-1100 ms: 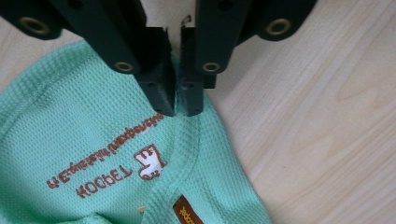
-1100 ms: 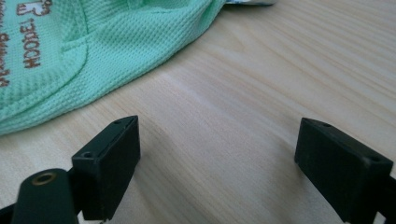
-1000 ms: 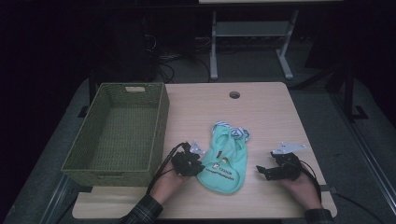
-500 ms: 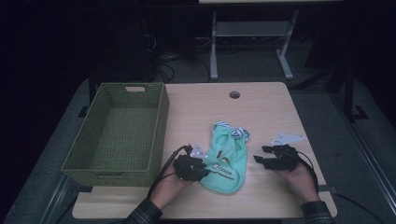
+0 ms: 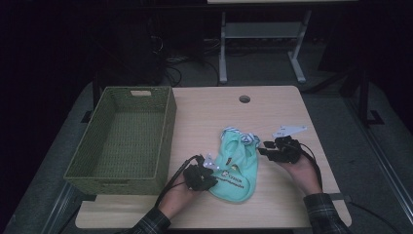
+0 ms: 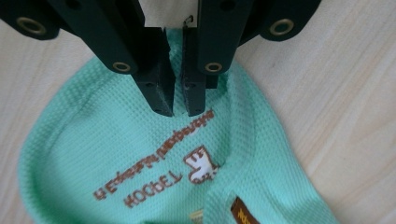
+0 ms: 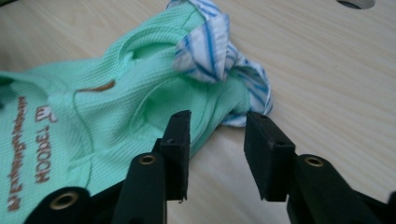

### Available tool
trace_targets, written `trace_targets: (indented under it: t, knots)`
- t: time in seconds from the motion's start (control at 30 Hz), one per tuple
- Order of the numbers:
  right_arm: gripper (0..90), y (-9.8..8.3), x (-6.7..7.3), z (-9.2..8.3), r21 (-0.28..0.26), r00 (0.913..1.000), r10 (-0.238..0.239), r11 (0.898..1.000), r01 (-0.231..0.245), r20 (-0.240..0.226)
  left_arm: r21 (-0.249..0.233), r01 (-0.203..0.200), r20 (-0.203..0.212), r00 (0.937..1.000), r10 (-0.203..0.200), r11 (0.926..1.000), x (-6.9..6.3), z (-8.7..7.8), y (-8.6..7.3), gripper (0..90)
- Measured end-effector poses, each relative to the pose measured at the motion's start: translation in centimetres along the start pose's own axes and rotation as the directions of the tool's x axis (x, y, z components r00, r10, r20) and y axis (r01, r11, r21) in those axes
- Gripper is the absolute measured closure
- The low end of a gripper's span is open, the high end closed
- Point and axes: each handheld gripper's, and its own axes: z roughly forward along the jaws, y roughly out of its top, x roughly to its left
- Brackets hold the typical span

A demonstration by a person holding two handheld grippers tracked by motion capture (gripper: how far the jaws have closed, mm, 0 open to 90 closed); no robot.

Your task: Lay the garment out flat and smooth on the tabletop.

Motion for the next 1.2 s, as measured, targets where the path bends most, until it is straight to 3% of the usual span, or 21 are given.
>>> trace_targets:
  t: [0.17, 0.4, 0.73, 0.87, 1.0, 1.2]
  knots:
    - [69.5, 0.7, -1.0, 0.9, -0.001, 0.9996, 0.027, 1.0, -0.027, -0.012, -0.008, -0.002, -0.008, 1.0, 0.002, 1.0, -0.2, 0.1, 0.0, 82.9]
    - [70.9, 1.5, -1.9, 2.7, 0.017, 0.9977, 0.063, 0.998, -0.063, -0.025, -0.005, -0.007, -0.014, 0.9999, 0.007, 1.0, -0.2, 0.1, 0.0, 83.3]
    - [70.2, 1.5, -1.9, 4.8, 0.065, 0.9985, 0.051, 0.997, -0.05, -0.019, -0.006, 0.002, -0.014, 0.9999, -0.002, 1.0, -0.2, 0.1, 0.0, 83.4]
    - [75.2, 1.1, -1.9, 5.2, 0.078, 0.9977, 0.061, 0.995, -0.059, -0.029, -0.005, 0.003, -0.011, 0.9999, -0.003, 1.0, -0.1, 0.1, 0.0, 83.4]
    - [87.0, 0.9, -2.1, 5.4, 0.076, 0.9962, 0.073, 0.995, -0.07, -0.047, -0.001, 0.001, -0.01, 0.9999, -0.001, 1.0, -0.1, 0.1, 0.0, 83.7]
    - [88.5, 1.0, -2.2, 4.8, 0.065, 0.997, 0.066, 0.996, -0.063, -0.04, 0.0, 0.0, -0.012, 0.9999, 0.0, 1.0, -0.2, 0.1, 0.0, 83.8]
